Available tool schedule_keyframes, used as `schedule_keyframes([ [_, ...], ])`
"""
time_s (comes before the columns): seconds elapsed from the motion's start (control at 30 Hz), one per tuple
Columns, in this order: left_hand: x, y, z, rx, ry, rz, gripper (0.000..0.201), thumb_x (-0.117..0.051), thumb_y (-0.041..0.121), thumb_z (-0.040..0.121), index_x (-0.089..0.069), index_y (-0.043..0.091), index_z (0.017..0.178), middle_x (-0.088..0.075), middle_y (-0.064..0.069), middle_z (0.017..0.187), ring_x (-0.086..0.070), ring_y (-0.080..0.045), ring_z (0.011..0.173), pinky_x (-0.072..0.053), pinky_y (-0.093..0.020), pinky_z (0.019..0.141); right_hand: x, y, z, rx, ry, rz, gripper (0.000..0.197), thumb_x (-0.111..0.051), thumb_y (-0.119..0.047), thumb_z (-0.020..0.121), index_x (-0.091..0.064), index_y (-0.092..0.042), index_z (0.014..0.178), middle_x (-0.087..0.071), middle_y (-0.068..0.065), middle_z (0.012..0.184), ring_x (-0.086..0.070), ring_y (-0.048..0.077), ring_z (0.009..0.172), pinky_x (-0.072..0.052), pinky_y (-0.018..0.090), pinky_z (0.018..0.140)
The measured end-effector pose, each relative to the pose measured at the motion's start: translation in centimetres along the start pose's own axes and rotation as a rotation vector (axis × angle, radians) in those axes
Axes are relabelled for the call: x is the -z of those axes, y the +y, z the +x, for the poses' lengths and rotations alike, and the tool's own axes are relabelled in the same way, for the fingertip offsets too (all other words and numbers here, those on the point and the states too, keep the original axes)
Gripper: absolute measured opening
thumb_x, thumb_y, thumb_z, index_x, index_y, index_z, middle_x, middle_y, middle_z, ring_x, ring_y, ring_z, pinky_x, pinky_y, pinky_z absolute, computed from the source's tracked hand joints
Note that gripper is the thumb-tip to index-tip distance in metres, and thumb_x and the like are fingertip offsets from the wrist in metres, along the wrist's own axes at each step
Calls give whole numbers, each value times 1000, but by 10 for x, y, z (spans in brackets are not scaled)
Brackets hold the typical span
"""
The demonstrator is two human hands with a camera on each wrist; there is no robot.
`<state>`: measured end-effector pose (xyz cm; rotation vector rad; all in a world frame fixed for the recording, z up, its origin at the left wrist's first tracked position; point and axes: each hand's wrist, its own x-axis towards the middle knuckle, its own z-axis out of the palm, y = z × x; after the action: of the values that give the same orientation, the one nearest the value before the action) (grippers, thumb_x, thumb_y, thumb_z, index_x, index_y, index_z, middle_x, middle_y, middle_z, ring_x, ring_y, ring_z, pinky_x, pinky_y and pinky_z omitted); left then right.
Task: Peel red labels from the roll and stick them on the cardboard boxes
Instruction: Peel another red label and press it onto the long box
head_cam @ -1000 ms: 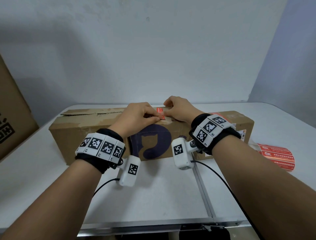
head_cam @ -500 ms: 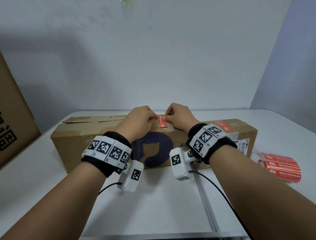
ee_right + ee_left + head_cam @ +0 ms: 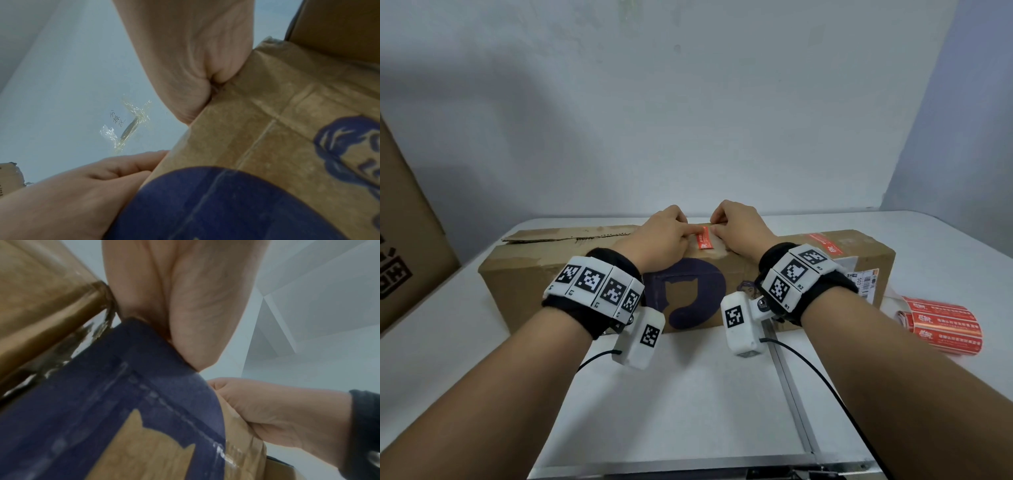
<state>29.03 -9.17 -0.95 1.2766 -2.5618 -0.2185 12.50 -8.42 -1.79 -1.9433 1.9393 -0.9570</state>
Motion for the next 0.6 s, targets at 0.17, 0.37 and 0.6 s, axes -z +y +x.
schedule_keyframes([
  [0.17, 3, 6, 4, 62, -60, 25, 48, -34, 13, 95, -46, 26, 140, -42, -7, 127, -42, -23, 120, -32, -30, 106, 1, 0, -2, -6, -2, 10, 22, -54, -14, 92, -61, -3, 111, -63, 13, 118, -56, 27, 113, -47, 40, 98],
  [0.37, 3, 8, 4, 78, -67, 33, 49, -34, 13, 95, -45, 26, 141, -42, -7, 127, -41, -24, 121, -33, -35, 108, 3, -1, -3, -3, -20, -10, 24, -52, -12, 93, -61, -4, 113, -62, 13, 120, -55, 27, 116, -45, 39, 100],
  [0.6, 6, 8, -8, 64, 4, -7, 41, -37, 15, 96, -59, 21, 130, -47, -2, 123, -49, -19, 112, -38, -28, 97, 3, 2, -5, -4, -1, 21, 23, -52, -8, 92, -62, -6, 112, -63, 11, 119, -58, 24, 112, -48, 31, 94],
])
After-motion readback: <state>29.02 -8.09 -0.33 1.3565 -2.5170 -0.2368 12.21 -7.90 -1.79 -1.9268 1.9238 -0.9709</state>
